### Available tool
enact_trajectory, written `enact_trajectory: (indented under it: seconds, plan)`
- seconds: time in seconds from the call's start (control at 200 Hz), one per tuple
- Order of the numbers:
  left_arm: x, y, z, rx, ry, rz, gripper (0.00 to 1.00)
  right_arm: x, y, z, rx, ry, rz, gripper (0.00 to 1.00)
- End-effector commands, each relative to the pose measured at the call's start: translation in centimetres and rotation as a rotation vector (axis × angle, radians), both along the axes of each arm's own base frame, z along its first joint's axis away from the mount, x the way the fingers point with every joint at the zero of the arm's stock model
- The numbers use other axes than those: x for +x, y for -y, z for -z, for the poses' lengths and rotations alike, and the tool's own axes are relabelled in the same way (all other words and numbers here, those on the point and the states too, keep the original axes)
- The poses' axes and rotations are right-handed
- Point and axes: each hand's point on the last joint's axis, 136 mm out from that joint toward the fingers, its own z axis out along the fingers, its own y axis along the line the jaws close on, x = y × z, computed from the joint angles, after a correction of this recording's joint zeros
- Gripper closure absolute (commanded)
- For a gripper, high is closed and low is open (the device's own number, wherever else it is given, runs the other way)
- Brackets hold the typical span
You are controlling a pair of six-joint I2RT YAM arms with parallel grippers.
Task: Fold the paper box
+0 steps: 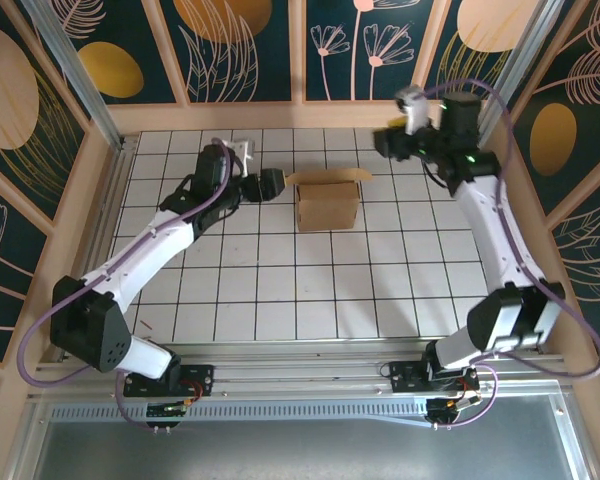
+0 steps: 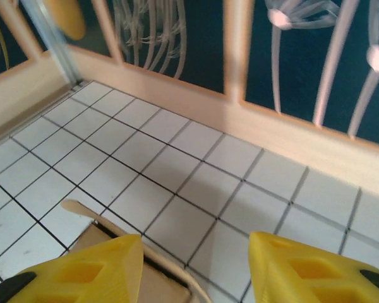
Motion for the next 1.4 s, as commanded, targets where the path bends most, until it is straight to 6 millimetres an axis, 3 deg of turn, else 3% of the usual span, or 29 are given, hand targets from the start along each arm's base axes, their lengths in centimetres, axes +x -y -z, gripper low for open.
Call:
enact_trajectory:
  seconds: [0.0,0.1,0.205,0.42,0.445,0.636,0.866,1.036,1.196,1.396]
  plan:
    - [0.4,-0.7,2.8,0.226,-0.010,0.079,0.28,-1.4,-0.1,3.4,0.158,-0.111,-0.102,0.53]
    - [0.7,-0.5,3.4,0.301,0.000,0.138,0.34,-1.3,0.9,6.1,0.084,-0.082,-0.117,0.48]
    - [1.0,0.3,3.9,0.337,-0.015,0.202,0.35,-0.9,0.4,8.0,0.063,-0.080,-0.166,0.46]
    - [1.6,2.0,3.3,0.306,-0.013,0.274,0.37,-0.6,-1.4,9.9,0.101,-0.124,-0.300,0.47]
    - [1.9,2.3,4.6,0.309,-0.041,0.285,0.38,-0.7,-1.7,10.1,0.105,-0.132,-0.319,0.47]
    - [1.8,3.2,5.9,0.290,-0.086,0.328,0.41,-0.5,-2.5,12.1,0.103,-0.178,-0.362,0.43]
    - [2.4,3.3,6.8,0.295,-0.106,0.318,0.42,0.8,-3.0,13.1,0.087,-0.215,-0.379,0.47]
    - [2.8,3.3,7.4,0.300,-0.116,0.316,0.51,1.2,-2.8,13.2,0.065,-0.201,-0.347,0.48]
    - [2.8,3.7,7.4,0.288,-0.120,0.328,0.62,1.0,-2.8,13.3,0.055,-0.197,-0.348,0.50]
    - [2.9,3.7,7.1,0.285,-0.120,0.328,0.62,0.3,-2.7,14.0,0.048,-0.202,-0.324,0.51]
